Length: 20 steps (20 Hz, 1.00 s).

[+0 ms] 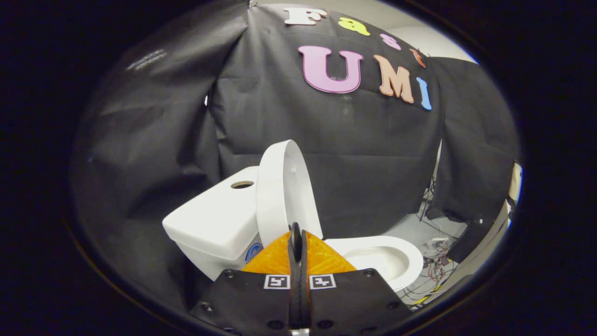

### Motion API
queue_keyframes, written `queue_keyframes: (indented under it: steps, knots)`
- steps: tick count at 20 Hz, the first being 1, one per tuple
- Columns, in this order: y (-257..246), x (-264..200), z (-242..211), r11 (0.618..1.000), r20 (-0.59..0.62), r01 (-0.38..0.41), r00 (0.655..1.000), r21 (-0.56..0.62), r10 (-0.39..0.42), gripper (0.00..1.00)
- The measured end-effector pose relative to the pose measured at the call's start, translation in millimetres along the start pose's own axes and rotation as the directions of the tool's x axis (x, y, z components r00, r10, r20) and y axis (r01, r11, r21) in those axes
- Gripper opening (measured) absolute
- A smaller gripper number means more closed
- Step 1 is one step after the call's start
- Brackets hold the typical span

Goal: Open the toilet lid.

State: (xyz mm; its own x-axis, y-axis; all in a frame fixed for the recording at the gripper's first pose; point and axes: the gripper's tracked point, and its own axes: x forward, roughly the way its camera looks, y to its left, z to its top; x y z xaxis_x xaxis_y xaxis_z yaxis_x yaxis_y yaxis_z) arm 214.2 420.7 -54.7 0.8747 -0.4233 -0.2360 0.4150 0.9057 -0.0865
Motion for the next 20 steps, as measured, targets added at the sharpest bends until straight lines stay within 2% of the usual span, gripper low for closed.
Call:
queue_keyframes:
  steps: [4,5,6,9,13,20]
  knots:
    - [6.5,4.6,4.5,0.999,0.013,-0.032,0.999,0.03,0.031,0.08]
    - [6.8,4.9,3.4,0.998,0.014,-0.04,0.999,0.044,0.039,0.13]
    - [13.5,4.7,5.1,0.994,0.023,-0.08,0.997,0.07,0.078,0.17]
    - [27.9,9.4,7.4,0.984,0.035,-0.155,0.988,0.087,0.153,0.52]
    - [18.1,7.8,16.1,0.992,0.038,-0.125,0.991,-0.029,0.126,1.0]
    - [14.0,1.4,24.2,0.991,0.046,-0.132,0.99,-0.027,0.133,0.99]
